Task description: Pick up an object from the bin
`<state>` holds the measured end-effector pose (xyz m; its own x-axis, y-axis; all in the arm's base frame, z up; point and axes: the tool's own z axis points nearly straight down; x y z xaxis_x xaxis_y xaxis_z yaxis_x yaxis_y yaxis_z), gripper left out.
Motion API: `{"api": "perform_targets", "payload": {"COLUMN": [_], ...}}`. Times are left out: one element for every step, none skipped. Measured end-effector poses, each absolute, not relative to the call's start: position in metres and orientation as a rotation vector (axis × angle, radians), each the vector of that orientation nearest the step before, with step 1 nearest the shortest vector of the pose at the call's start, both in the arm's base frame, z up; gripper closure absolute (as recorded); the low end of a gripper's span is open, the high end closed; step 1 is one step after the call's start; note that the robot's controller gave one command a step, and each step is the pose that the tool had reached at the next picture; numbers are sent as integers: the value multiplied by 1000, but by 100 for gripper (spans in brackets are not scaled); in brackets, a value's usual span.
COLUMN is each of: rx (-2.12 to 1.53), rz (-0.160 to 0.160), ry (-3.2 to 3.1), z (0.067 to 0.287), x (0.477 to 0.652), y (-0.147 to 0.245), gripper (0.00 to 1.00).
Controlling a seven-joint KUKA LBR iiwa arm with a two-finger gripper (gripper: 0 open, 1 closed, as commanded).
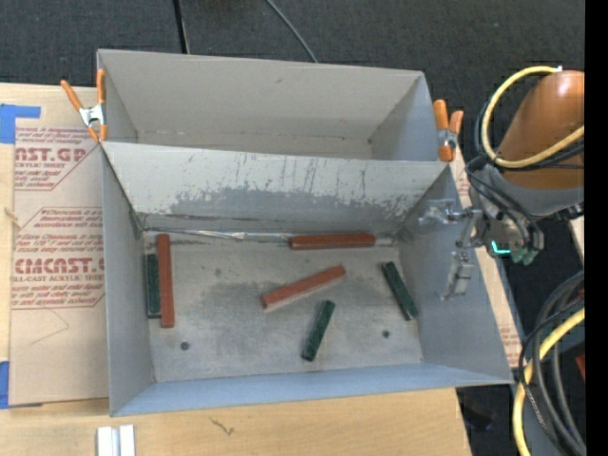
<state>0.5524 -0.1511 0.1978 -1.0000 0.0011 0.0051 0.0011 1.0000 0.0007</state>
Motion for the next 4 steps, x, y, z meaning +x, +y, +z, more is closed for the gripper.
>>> {"api": "perform_targets", "payload": {"rx": [1, 579, 576, 577], "rz": [1, 2, 0, 0], "ry": [-3144, -3097, -3089, -3089], "z": [202, 72, 70, 70], "x": [554, 514, 511, 511], "y": [-150, -148, -149, -149], "gripper": [0, 100, 0, 0]}}
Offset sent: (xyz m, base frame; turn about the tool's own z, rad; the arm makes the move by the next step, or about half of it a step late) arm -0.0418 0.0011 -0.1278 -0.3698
